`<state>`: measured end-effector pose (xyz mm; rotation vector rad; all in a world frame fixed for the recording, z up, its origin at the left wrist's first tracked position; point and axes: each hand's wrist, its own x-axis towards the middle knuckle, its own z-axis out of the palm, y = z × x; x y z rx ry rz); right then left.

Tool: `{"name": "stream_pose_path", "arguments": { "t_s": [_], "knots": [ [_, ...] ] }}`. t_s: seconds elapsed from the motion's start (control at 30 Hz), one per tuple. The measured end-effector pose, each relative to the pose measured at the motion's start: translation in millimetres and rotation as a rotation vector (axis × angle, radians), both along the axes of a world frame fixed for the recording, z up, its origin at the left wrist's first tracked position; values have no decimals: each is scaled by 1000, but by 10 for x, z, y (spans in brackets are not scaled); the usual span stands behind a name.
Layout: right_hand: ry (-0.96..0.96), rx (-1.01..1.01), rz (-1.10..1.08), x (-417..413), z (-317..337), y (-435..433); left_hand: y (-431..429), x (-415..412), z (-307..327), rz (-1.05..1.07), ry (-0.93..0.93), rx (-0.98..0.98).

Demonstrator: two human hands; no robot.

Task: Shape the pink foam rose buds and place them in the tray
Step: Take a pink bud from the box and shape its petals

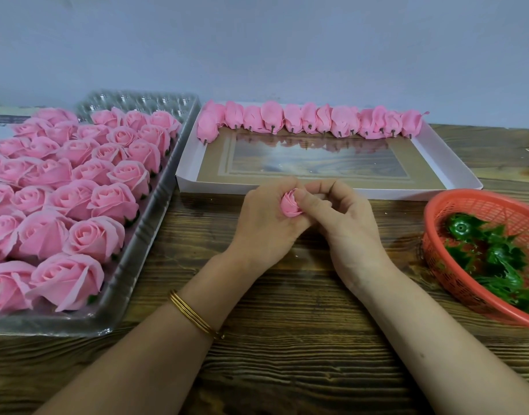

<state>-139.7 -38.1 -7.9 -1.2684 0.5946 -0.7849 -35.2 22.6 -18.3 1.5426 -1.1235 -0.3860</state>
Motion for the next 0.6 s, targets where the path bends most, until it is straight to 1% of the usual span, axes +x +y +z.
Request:
{"name": "stream_pose_path", "arguments": {
  "t_s": [0.1, 0.13, 0.2, 0.27, 0.33, 0.47, 0.6],
  "knots": [
    [18, -6, -7, 16, -25, -1, 10, -12, 41, 2, 22, -6],
    [8, 10, -8, 29, -36, -10, 9, -12, 48, 15, 66, -26],
    [-18, 58, -7, 47, -32, -14, -5, -17, 54, 45, 215, -97],
    [-7, 51, -2, 54, -34, -16, -28, -14, 61, 78, 332, -144],
    [18, -3, -7, 45, -45, -8, -44, -12, 72, 102, 418, -181],
    [85, -179, 27, 55, -56, 39, -67, -15, 84, 106, 613, -199],
    [81, -210, 61, 84, -79, 62, -70, -41, 105, 96, 781, -198]
  ]
}}
